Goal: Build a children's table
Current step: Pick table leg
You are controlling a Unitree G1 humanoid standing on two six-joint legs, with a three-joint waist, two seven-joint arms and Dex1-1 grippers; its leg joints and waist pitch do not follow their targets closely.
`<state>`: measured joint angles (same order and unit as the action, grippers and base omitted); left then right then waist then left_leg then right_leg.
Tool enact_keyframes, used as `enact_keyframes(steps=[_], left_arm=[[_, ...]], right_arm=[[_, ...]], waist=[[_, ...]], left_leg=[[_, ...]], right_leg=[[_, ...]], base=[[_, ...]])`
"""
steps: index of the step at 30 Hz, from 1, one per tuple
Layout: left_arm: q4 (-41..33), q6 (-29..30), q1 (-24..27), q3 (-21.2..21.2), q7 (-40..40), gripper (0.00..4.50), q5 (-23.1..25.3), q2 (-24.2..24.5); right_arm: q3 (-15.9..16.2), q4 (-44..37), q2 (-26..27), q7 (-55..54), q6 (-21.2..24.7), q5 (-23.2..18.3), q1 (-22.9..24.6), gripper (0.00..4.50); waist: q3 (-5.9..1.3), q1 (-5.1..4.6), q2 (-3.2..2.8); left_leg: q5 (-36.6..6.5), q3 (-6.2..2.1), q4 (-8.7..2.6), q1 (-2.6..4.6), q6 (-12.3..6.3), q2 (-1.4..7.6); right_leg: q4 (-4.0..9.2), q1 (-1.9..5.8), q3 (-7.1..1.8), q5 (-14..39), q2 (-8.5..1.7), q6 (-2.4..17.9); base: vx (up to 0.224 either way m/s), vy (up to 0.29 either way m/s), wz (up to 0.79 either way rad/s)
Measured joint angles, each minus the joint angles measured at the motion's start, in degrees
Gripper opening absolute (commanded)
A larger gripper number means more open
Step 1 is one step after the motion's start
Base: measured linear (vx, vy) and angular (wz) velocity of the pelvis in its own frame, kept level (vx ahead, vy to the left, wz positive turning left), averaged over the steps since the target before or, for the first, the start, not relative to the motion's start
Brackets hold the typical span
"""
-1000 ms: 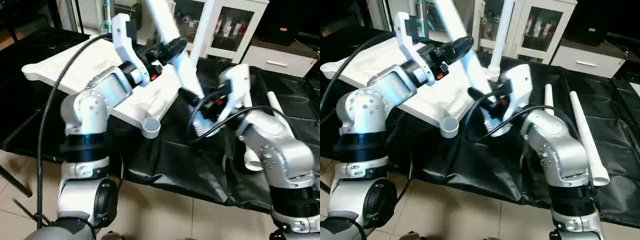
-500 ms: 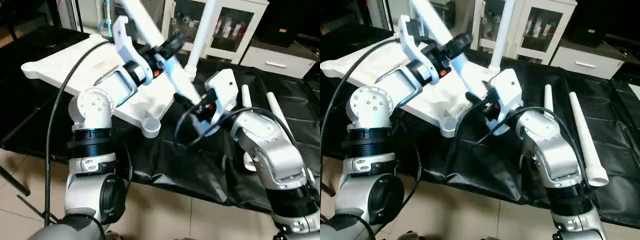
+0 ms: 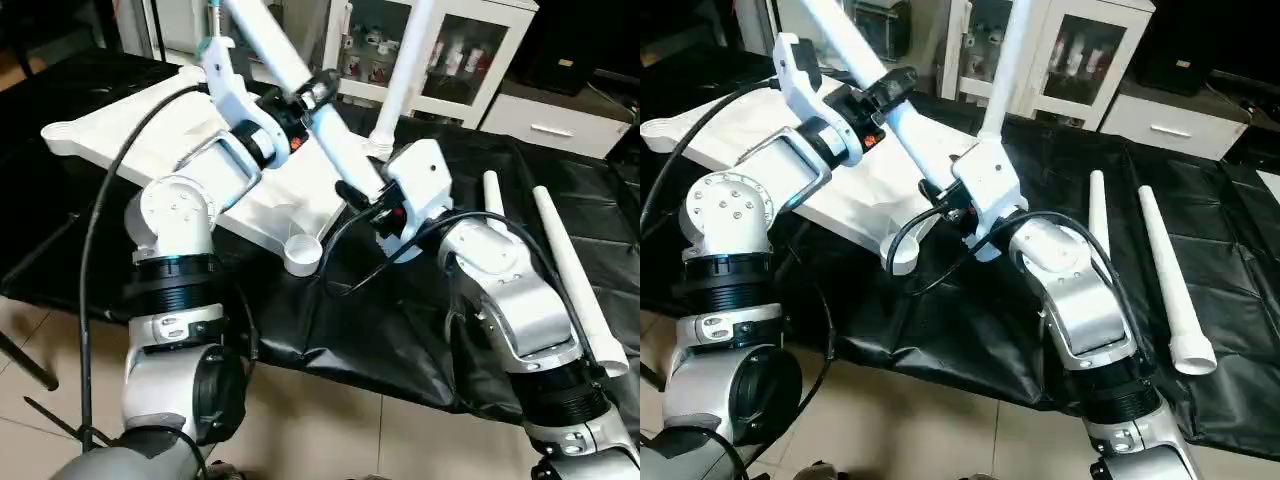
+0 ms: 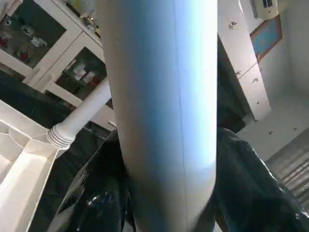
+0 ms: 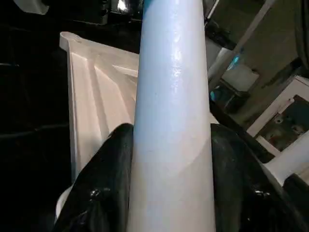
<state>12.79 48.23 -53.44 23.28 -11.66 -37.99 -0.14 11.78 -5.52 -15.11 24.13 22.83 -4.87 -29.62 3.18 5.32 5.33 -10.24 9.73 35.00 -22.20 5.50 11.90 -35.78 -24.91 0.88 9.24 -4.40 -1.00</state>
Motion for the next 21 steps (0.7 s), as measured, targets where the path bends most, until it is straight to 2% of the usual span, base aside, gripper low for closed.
enact_keyframes(steps=[2, 4, 5, 9, 11, 13, 14, 17, 19, 21], left_arm=[[0.33, -0.21, -0.04, 0.09, 0.05, 2.18, -0.26, 0.03], [1.10, -0.80, -0.19, 0.25, 0.06, 1.94, -0.75, -0.21], [1.38, -1.03, -0.24, 0.39, 0.09, 1.94, -0.90, -0.34], [2.20, -2.31, -0.39, 0.82, 1.36, 1.80, -0.58, -0.22], [2.11, -2.31, -0.39, 0.84, 1.72, 1.78, -0.59, 0.01], [2.11, -2.31, -0.39, 0.88, 2.03, 1.77, -0.59, 0.84], [2.11, -2.31, -0.39, 0.95, 2.04, 1.77, -0.59, 1.24], [2.12, -2.59, -0.38, 0.86, 1.86, 1.77, -0.05, 3.34], [2.47, -2.78, -0.38, 0.12, 0.48, 1.77, 0.64, 4.67], [3.07, -3.10, -0.39, -0.26, -0.95, 1.76, 0.80, 5.91]], right_arm=[[0.00, 0.01, -0.13, 0.04, -0.33, 0.37, 0.00, 1.82], [-0.02, 0.20, -0.14, -0.09, -0.44, 0.84, 0.00, 2.38], [-0.02, 0.30, -0.14, -0.07, -0.47, 0.86, 0.00, 2.38], [-0.28, 0.43, -0.14, 0.00, -0.58, 0.44, 0.01, 2.86], [-0.94, 0.52, 0.26, 0.36, -0.63, -0.40, 0.00, 2.91], [-1.45, 0.98, 0.73, 1.12, -1.18, -1.49, 0.00, 3.22], [-1.52, 1.18, 0.94, 1.38, -1.30, -1.71, 0.00, 3.22], [-3.98, -0.32, 3.42, 6.60, -1.18, -9.81, 0.12, 3.38], [-8.87, -3.17, 3.59, 9.59, 4.21, -19.45, -0.23, 3.39], [-13.97, -4.50, 1.20, 12.14, 11.00, -27.62, -1.35, 3.39]], waist=[[0.00, -0.06, -0.01], [0.00, -0.11, -0.02], [0.00, -0.15, -0.02], [0.00, -0.16, 0.02], [-0.01, -0.14, 0.02], [-0.01, -0.15, 0.02], [-0.01, -0.14, 0.02], [0.03, -0.19, -0.03], [0.07, 0.07, -0.13], [0.10, 0.48, -0.18]], left_leg=[[0.00, 0.00, 0.00, 0.01, 0.00, 0.00], [0.00, -0.01, -0.01, 0.03, 0.00, 0.00], [0.00, -0.01, -0.01, 0.03, 0.01, 0.00], [0.00, -0.03, -0.01, 0.03, 0.00, 0.01], [0.00, -0.03, -0.01, 0.03, 0.00, 0.01], [0.00, -0.03, -0.01, 0.03, 0.00, 0.01], [0.00, -0.03, 0.00, 0.03, 0.00, 0.01], [0.00, -0.03, -0.01, 0.03, 0.00, 0.02], [-0.01, -0.03, -0.01, 0.03, -0.03, 0.01], [-0.03, -0.04, 0.06, 0.02, -0.07, 0.00]], right_leg=[[-0.01, 0.00, 0.00, 0.00, 0.00, 0.00], [-0.03, 0.00, 0.01, -0.01, 0.01, 0.01], [-0.03, 0.00, 0.01, -0.01, 0.01, 0.01], [-0.04, 0.00, 0.02, -0.01, 0.02, 0.01], [-0.04, 0.00, 0.01, -0.01, 0.02, 0.01], [-0.04, 0.00, 0.02, -0.01, 0.02, 0.01], [-0.04, -0.01, 0.02, -0.01, 0.02, 0.01], [-0.04, -0.02, 0.02, -0.01, 0.03, 0.01], [-0.01, 0.02, 0.01, -0.01, 0.01, 0.02], [0.02, 0.10, 0.01, -0.01, 0.01, 0.03]], base=[[0.000, 0.000, 0.00], [0.000, 0.000, 0.00], [0.000, 0.000, 0.00], [0.000, 0.000, 0.00], [0.000, 0.000, 0.00], [0.000, 0.000, 0.00], [0.000, 0.000, 0.00], [0.000, 0.000, 0.00], [0.000, 0.000, 0.00], [0.000, 0.000, 0.00]])
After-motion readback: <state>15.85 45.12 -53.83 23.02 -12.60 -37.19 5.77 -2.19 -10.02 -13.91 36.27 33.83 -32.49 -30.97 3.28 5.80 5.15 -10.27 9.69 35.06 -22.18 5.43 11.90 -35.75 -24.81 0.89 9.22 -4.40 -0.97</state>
